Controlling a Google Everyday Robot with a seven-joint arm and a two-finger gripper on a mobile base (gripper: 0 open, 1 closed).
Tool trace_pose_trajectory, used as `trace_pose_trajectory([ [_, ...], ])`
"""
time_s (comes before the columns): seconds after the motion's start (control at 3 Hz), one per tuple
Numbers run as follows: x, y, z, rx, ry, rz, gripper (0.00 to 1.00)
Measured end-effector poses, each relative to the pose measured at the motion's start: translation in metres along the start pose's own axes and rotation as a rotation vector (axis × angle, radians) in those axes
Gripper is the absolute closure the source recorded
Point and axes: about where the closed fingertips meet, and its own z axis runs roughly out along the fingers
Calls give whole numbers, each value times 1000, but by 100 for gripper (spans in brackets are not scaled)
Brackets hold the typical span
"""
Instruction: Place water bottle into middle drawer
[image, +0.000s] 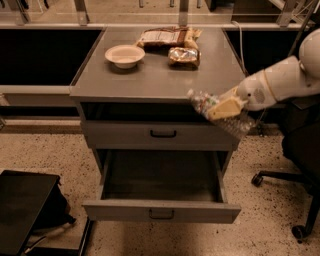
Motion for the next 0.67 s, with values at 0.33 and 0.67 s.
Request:
trace_pose_trajectory([
  [0.33, 60, 51, 45, -192, 65, -14, 100],
  [0.67, 69, 59, 54, -216, 81, -11, 100],
])
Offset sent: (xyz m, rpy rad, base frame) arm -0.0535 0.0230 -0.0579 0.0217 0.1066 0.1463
